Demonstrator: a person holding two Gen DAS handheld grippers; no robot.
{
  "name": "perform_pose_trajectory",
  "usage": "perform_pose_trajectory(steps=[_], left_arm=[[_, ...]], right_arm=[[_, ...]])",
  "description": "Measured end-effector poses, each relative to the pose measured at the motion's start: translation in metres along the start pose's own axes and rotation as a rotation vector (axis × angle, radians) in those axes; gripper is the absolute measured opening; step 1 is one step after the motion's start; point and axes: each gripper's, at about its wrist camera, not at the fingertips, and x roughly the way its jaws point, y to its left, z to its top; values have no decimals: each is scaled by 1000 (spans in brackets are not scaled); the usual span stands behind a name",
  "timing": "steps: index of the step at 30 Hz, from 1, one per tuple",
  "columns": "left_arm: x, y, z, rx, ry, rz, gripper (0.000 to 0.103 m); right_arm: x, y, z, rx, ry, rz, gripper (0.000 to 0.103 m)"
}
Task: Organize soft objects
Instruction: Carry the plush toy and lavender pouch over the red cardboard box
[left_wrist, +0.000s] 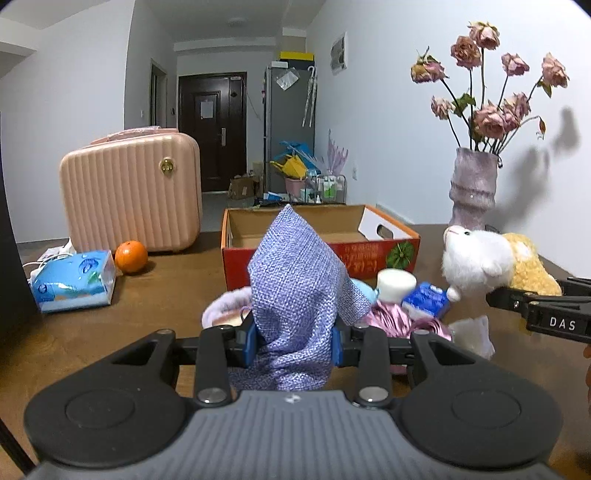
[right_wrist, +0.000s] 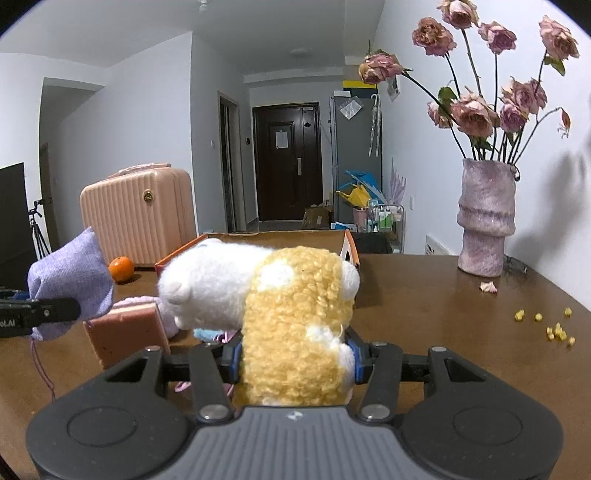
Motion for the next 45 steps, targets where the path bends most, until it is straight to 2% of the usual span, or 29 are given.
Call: perform_pose_trajectory(steps=[12, 24, 45], left_arm=[[22, 7, 31, -34, -53, 7, 37], [66, 14, 66, -27, -105, 26, 37], [152, 36, 108, -42, -105, 38, 37]], right_arm=[[35, 7, 34, -17, -41, 7, 50], [77, 10, 58, -70, -70, -11, 50], [157, 2, 96, -83, -11, -26, 50]])
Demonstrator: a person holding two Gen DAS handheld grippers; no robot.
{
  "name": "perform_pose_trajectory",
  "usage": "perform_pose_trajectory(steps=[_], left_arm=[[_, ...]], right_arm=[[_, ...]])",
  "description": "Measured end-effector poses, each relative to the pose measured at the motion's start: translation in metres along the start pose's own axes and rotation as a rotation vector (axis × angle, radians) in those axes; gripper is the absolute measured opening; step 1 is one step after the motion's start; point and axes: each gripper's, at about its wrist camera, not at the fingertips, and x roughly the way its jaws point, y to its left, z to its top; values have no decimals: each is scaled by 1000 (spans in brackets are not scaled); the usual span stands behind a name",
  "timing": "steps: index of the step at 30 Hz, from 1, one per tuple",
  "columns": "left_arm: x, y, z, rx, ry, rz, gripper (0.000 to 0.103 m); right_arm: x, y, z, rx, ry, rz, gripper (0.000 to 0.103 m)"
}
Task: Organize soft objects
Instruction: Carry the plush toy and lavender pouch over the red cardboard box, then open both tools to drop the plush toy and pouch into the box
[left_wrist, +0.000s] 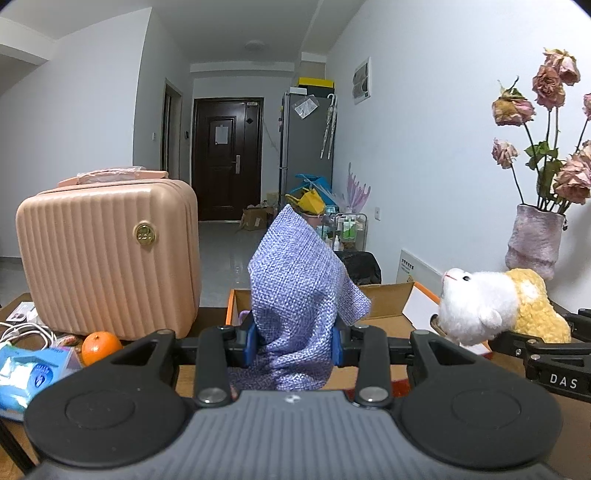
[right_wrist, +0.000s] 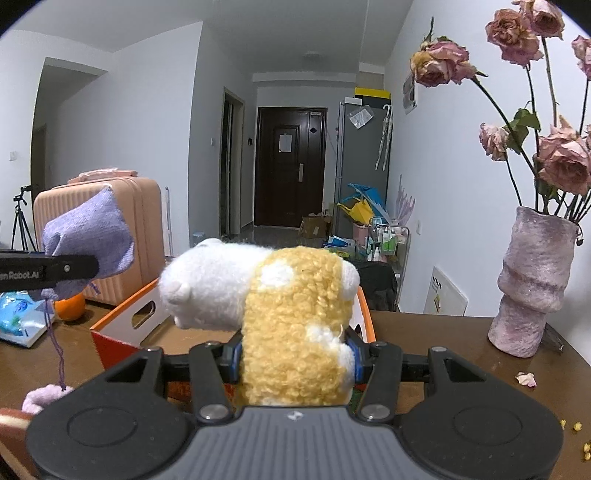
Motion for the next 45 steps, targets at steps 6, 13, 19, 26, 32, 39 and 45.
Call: perform_pose_trajectory(steps=[6, 13, 19, 26, 32, 39, 45], left_arm=[[24, 1, 10, 1, 3, 12, 37], [51, 5, 21, 6, 0, 33, 37], [63, 6, 29, 21, -25, 48, 37], [94, 2, 21, 36, 43, 60, 37], [98, 0, 17, 52, 59, 52, 37], [109, 4, 16, 48, 89, 47, 66], [111, 5, 15, 46, 94, 76, 103]], right_arm=[[20, -1, 10, 5, 15, -4, 50], [49, -3, 20, -13, 55, -5, 50], [72, -6, 26, -15, 89, -8, 50], [93, 0, 24, -27, 112, -9, 50], [105, 1, 15, -17, 127, -8, 50], [110, 0, 15, 5, 120, -32, 52], [109, 1, 15, 14, 114, -59, 98]])
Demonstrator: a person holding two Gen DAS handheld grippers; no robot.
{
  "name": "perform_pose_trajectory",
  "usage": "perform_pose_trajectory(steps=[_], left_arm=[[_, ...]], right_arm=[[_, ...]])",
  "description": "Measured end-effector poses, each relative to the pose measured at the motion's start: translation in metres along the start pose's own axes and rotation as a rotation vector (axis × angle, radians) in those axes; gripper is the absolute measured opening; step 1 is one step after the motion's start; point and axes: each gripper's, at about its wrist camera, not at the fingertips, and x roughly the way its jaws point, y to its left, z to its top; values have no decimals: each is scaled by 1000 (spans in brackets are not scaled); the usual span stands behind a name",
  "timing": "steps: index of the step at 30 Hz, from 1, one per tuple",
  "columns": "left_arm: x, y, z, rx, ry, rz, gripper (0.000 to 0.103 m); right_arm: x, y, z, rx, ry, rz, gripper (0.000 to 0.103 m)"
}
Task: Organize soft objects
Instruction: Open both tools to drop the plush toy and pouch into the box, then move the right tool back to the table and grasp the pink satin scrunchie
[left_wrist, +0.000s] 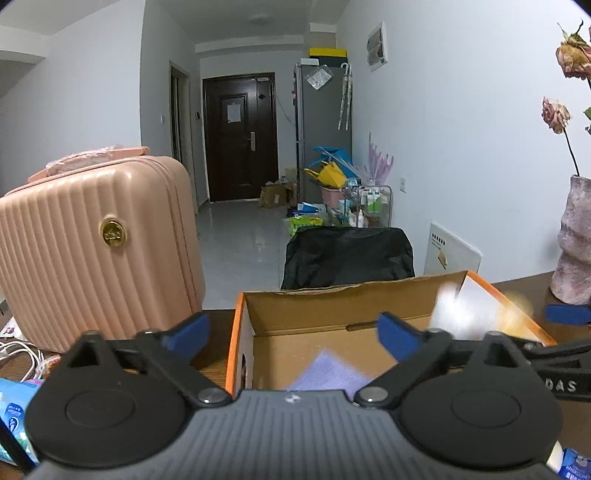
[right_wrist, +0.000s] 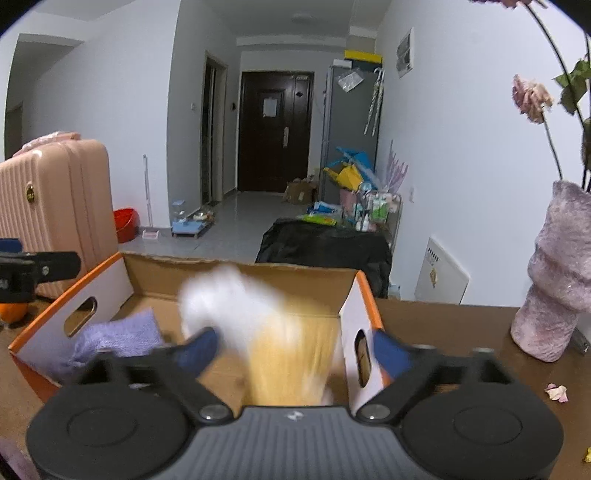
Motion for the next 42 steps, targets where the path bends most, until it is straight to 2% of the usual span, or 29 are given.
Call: perform_pose_trajectory(steps=[3, 9, 17, 27, 42], left_arm=[[-3, 2, 0, -10, -5, 6, 103], [0, 7, 2, -37, 28, 19, 103], [-10, 9, 4, -50, 21, 27, 103], [-59, 14, 2, -53, -45, 19, 103], [-142, 15, -36, -47, -97, -11, 103]], right_arm=[[-3, -1, 2, 5, -1, -6, 103], [-5, -4, 5, 18, 6, -22, 103], [-19, -6, 8, 31, -5, -21, 103], [-70, -10, 2, 26, -75, -8, 103], [-160, -7, -38, -20, -140, 28, 103]])
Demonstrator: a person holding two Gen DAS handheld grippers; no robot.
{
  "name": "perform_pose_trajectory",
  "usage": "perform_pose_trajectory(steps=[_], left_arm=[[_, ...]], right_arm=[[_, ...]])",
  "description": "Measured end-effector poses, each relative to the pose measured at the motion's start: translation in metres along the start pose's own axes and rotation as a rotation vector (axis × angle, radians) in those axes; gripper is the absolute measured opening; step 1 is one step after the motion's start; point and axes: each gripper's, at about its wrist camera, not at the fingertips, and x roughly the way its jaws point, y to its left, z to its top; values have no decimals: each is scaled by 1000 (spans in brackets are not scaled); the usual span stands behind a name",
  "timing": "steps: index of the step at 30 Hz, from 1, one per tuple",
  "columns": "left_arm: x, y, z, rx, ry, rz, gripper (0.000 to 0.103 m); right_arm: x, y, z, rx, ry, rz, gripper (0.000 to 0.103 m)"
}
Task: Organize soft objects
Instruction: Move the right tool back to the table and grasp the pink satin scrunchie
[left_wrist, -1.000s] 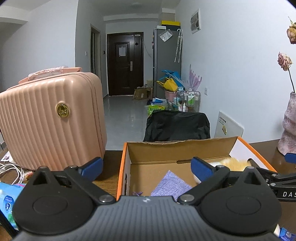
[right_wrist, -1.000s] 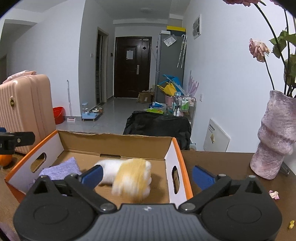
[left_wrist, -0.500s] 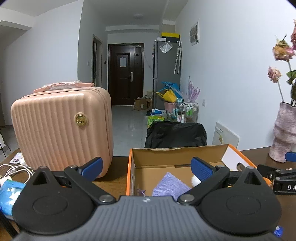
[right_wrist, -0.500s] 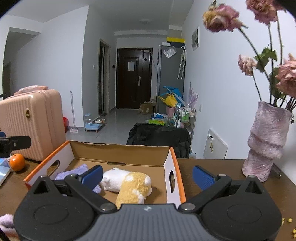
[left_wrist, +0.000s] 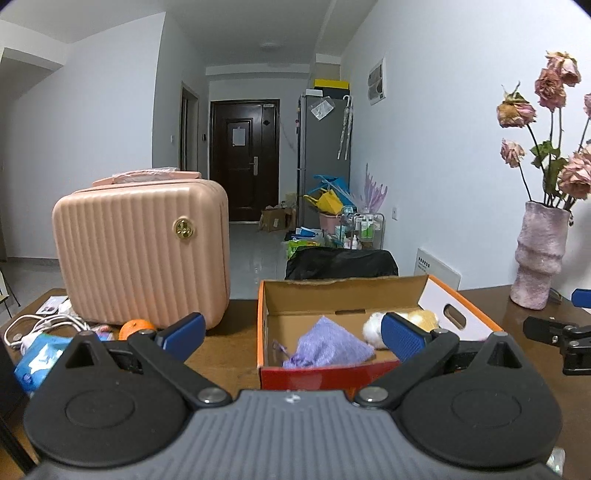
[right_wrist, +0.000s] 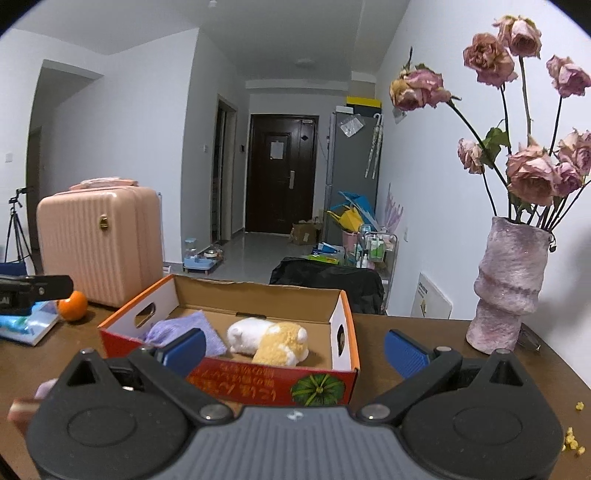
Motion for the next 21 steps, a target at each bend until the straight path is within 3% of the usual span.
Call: perform_pose_trajectory(steps=[21], left_arm=[[-89, -3, -53, 7, 18, 5, 103]], right_arm=[[-83, 28, -56, -9, 11, 44, 103]])
